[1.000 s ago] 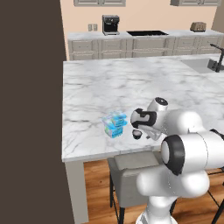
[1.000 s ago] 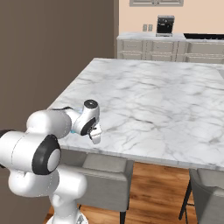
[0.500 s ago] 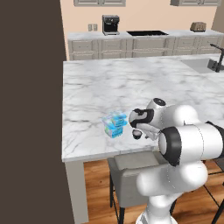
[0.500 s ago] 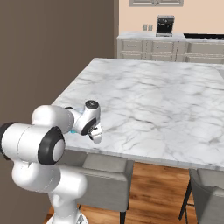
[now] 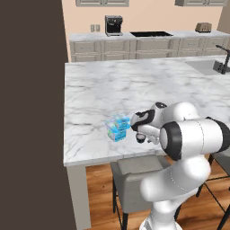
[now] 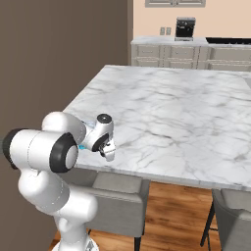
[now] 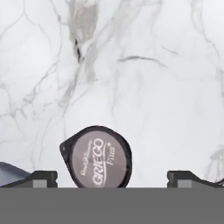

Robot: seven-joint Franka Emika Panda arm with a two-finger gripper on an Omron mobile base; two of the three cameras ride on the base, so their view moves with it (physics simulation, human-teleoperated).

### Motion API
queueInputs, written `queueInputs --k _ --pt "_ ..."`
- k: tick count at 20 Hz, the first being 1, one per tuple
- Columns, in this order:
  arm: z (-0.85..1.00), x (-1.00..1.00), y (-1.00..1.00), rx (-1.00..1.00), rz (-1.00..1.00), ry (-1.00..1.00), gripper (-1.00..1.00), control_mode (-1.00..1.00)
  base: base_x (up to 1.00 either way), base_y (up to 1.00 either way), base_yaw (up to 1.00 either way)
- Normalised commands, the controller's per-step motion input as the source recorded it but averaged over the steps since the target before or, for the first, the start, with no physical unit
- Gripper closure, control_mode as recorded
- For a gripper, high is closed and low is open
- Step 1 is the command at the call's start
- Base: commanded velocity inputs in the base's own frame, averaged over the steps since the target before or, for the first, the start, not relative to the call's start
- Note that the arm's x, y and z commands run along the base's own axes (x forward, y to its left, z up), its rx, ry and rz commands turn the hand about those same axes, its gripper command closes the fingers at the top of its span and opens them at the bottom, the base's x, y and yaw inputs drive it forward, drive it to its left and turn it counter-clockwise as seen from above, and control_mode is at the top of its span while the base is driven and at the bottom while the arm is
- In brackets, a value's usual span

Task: Stack the yogurt containers by placing the smaller containers on top of the larger containers.

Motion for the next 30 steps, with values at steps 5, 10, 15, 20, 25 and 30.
queueInputs --k 5,10,15,20,25,30 --pt "-0.11 0.14 0.05 0.0 0.0 0.0 -1.0 -1.0 0.0 0.0 0.0" --pt "-0.1 0.13 0.04 0.0 0.0 0.0 -1.0 -1.0 0.0 0.0 0.0" --pt "-0.12 0.12 0.01 0.0 0.0 0.0 -1.0 -1.0 0.0 0.0 0.0" --pt "-0.12 0.12 0.0 0.0 0.0 0.0 -1.0 -1.0 0.0 0.0 0.0" --pt "-0.12 0.11 0.01 0.0 0.0 0.0 -1.0 -1.0 0.0 0.0 0.0" --pt "-0.13 0.1 0.03 0.0 0.0 0.0 1.0 -1.0 0.0 0.0 0.0"
